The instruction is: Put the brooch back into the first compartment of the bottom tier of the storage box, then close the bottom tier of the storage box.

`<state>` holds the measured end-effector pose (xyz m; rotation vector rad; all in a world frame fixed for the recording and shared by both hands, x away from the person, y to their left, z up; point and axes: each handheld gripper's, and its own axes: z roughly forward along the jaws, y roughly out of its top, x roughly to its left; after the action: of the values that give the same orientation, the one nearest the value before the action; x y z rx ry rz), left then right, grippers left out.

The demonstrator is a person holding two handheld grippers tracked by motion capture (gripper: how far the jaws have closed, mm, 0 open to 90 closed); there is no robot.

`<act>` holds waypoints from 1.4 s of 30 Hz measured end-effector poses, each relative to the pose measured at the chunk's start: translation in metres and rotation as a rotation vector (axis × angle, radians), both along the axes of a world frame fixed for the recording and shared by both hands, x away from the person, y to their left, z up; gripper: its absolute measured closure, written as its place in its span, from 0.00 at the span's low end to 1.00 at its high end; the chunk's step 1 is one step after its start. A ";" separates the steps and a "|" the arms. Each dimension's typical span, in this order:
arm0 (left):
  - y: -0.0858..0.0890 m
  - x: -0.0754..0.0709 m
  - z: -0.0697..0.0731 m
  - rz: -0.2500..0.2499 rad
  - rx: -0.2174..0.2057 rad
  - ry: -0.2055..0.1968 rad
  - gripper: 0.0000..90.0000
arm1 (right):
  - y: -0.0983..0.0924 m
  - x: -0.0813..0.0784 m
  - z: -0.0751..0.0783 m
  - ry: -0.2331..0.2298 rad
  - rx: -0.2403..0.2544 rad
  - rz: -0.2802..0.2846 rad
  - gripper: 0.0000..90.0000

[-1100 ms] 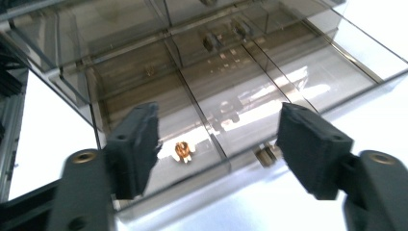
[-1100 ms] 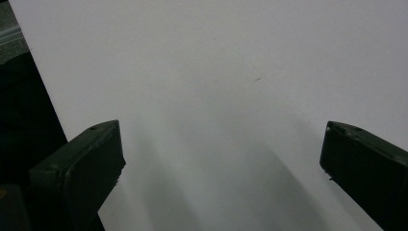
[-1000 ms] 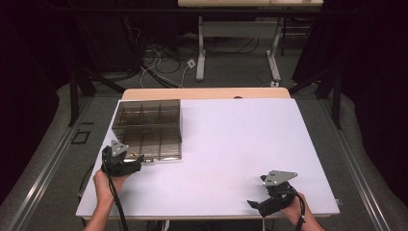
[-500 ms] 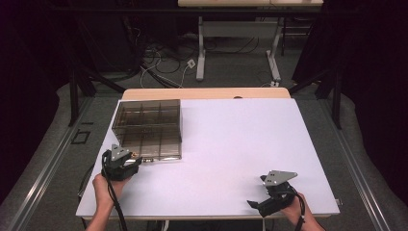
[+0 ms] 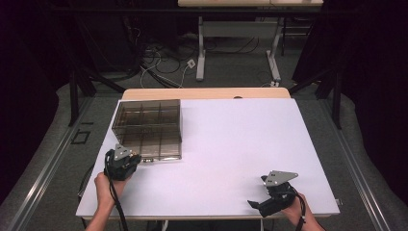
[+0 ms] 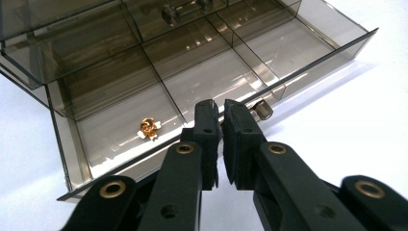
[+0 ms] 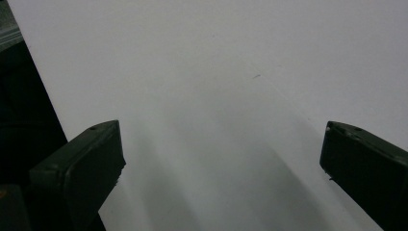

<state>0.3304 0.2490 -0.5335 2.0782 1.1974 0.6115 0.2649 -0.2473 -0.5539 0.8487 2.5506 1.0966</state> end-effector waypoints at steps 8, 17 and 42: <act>0.000 0.001 -0.003 -0.003 0.016 0.031 0.97 | 0.000 -0.001 0.000 0.004 0.000 -0.002 0.01; 0.001 0.006 -0.010 -0.021 0.043 0.070 0.96 | 0.000 -0.001 0.000 0.002 0.004 -0.004 0.01; -0.002 0.013 -0.021 -0.021 0.049 0.090 0.98 | 0.001 -0.001 0.000 0.000 -0.001 -0.004 0.01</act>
<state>0.3429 0.2467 -0.5540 2.1773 1.2207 0.5479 0.2640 -0.2459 -0.5543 0.8531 2.5481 1.0945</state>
